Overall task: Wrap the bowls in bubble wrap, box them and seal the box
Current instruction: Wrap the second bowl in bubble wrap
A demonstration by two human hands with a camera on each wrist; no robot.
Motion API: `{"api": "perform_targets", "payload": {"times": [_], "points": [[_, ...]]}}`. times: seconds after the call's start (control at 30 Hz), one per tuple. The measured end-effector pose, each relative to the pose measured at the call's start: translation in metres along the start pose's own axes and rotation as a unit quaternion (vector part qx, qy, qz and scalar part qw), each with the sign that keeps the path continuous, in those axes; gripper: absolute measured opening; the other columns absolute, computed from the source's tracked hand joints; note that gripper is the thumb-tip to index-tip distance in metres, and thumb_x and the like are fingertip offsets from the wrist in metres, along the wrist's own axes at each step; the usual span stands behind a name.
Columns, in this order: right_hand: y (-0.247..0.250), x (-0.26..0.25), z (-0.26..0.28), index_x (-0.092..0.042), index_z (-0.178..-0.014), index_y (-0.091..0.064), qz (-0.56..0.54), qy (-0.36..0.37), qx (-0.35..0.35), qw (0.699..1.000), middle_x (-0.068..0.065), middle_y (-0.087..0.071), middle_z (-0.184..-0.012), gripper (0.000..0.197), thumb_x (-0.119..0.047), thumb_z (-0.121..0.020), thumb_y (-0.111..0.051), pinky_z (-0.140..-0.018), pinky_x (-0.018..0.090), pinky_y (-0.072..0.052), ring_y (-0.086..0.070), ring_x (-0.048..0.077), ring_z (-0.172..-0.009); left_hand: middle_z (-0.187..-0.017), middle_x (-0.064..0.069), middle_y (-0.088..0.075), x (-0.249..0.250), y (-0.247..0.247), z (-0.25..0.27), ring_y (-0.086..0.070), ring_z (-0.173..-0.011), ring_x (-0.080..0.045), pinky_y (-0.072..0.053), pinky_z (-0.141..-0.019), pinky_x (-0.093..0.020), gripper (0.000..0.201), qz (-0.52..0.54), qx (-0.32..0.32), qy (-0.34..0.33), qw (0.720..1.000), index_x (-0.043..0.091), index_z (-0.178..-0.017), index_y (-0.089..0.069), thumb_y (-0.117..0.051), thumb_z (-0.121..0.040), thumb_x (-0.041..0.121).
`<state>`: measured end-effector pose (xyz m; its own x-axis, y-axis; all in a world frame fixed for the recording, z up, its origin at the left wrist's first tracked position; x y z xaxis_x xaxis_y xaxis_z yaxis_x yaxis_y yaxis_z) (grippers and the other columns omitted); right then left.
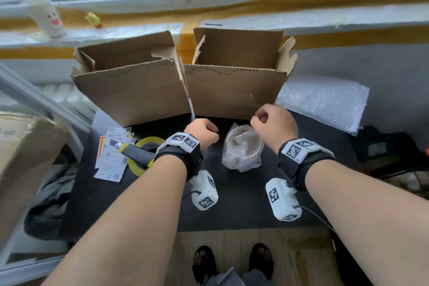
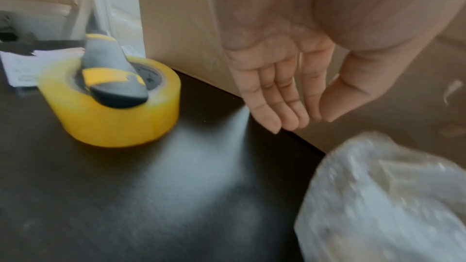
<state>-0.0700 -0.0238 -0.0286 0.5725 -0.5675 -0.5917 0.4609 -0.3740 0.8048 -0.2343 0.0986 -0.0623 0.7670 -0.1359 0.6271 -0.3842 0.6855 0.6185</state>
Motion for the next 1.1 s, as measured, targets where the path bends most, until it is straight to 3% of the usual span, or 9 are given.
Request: {"api": "perform_targets", "payload": {"times": [0.1, 0.2, 0.4, 0.5, 0.6, 0.73, 0.83, 0.93, 1.1], "points": [[-0.006, -0.037, -0.002, -0.022, -0.071, -0.064, -0.033, 0.046, -0.021, 0.998, -0.007, -0.061, -0.066, 0.013, -0.026, -0.082, -0.057, -0.066, 0.028, -0.047, -0.059, 0.02, -0.073, -0.073, 0.005, -0.063, -0.016, 0.028, 0.008, -0.063, -0.075, -0.021, -0.057, -0.075, -0.032, 0.021, 0.004, 0.039, 0.011, 0.999, 0.028, -0.075, -0.064, -0.056, -0.078, 0.009], [-0.034, -0.072, 0.0, -0.021, -0.069, -0.065, -0.052, 0.07, -0.091, 0.992, -0.006, -0.064, -0.067, 0.014, -0.022, -0.081, -0.059, -0.071, 0.028, -0.049, -0.062, 0.021, -0.076, -0.065, 0.01, -0.062, -0.047, 0.06, 0.018, -0.065, -0.076, -0.022, -0.057, -0.074, -0.031, 0.02, 0.02, 0.106, 0.046, 0.993, 0.027, -0.067, -0.064, -0.055, -0.075, 0.012], [-0.119, -0.104, 0.019, -0.012, -0.078, -0.067, -0.074, 0.023, -0.237, 0.968, 0.007, -0.071, -0.071, 0.017, -0.028, -0.084, -0.063, -0.073, 0.042, -0.059, -0.071, 0.028, -0.074, -0.087, -0.005, -0.065, -0.134, 0.114, 0.043, -0.063, -0.093, -0.029, -0.043, -0.072, -0.028, 0.01, -0.017, 0.208, 0.157, 0.965, 0.016, -0.088, -0.065, -0.056, -0.084, 0.013], [-0.155, -0.113, 0.034, -0.013, -0.091, -0.062, -0.062, -0.007, -0.306, 0.95, 0.009, -0.072, -0.08, 0.026, -0.039, -0.085, -0.066, -0.071, 0.04, -0.061, -0.073, 0.026, -0.074, -0.091, -0.019, -0.069, -0.17, 0.121, 0.048, -0.067, -0.087, -0.035, -0.047, -0.068, -0.032, 0.018, -0.015, 0.184, 0.211, 0.96, 0.001, -0.093, -0.064, -0.054, -0.084, 0.013], [-0.175, -0.123, 0.044, -0.012, -0.098, -0.057, -0.075, -0.02, -0.311, 0.947, 0.007, -0.068, -0.088, 0.037, -0.04, -0.081, -0.073, -0.067, 0.039, -0.062, -0.073, 0.024, -0.077, -0.089, -0.017, -0.069, -0.189, 0.111, 0.044, -0.068, -0.083, -0.035, -0.057, -0.079, -0.039, 0.02, 0.024, 0.142, 0.227, 0.963, 0.004, -0.086, -0.064, -0.058, -0.076, 0.02], [-0.194, -0.129, 0.05, -0.014, -0.094, -0.047, -0.089, -0.048, -0.322, 0.941, 0.009, -0.069, -0.085, 0.046, -0.035, -0.073, -0.082, -0.067, 0.042, -0.062, -0.074, 0.026, -0.076, -0.089, -0.019, -0.068, -0.198, 0.091, 0.031, -0.067, -0.084, -0.034, -0.058, -0.079, -0.045, 0.028, 0.071, 0.091, 0.21, 0.971, 0.01, -0.087, -0.062, -0.062, -0.064, 0.024], [-0.2, -0.126, 0.047, -0.014, -0.091, -0.047, -0.123, -0.085, -0.324, 0.934, 0.015, -0.071, -0.085, 0.04, -0.023, -0.075, -0.082, -0.071, 0.044, -0.061, -0.074, 0.027, -0.071, -0.091, -0.017, -0.068, -0.197, 0.087, 0.027, -0.067, -0.084, -0.034, -0.058, -0.079, -0.042, 0.021, 0.069, 0.086, 0.201, 0.973, 0.01, -0.091, -0.06, -0.067, -0.074, 0.02], [-0.2, -0.123, 0.045, -0.012, -0.091, -0.052, -0.187, -0.125, -0.34, 0.913, 0.016, -0.069, -0.085, 0.026, -0.012, -0.082, -0.076, -0.067, 0.036, -0.06, -0.07, 0.023, -0.065, -0.091, -0.016, -0.069, -0.2, 0.088, 0.024, -0.065, -0.079, -0.03, -0.057, -0.077, -0.037, 0.024, 0.037, 0.085, 0.199, 0.976, 0.007, -0.091, -0.06, -0.068, -0.074, 0.023], [-0.184, -0.117, 0.04, 0.003, -0.112, -0.057, -0.332, -0.207, -0.321, 0.863, 0.018, -0.065, -0.084, 0.022, -0.002, -0.091, -0.063, -0.057, 0.023, -0.059, -0.068, 0.02, -0.065, -0.089, -0.016, -0.067, -0.195, 0.088, 0.024, -0.067, -0.079, -0.034, -0.058, -0.079, -0.043, 0.015, 0.024, 0.071, 0.213, 0.974, 0.01, -0.078, -0.051, -0.063, -0.075, 0.019]]}}
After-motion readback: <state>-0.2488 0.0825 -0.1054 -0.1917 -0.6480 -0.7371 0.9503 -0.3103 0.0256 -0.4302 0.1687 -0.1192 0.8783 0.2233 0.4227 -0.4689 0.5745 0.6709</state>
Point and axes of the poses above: each hand's wrist, its own z-axis away from the middle knuckle, its own y-axis out of the back of the hand, x = y × z, the point moved 6 cm from there along -z, towards the middle knuckle
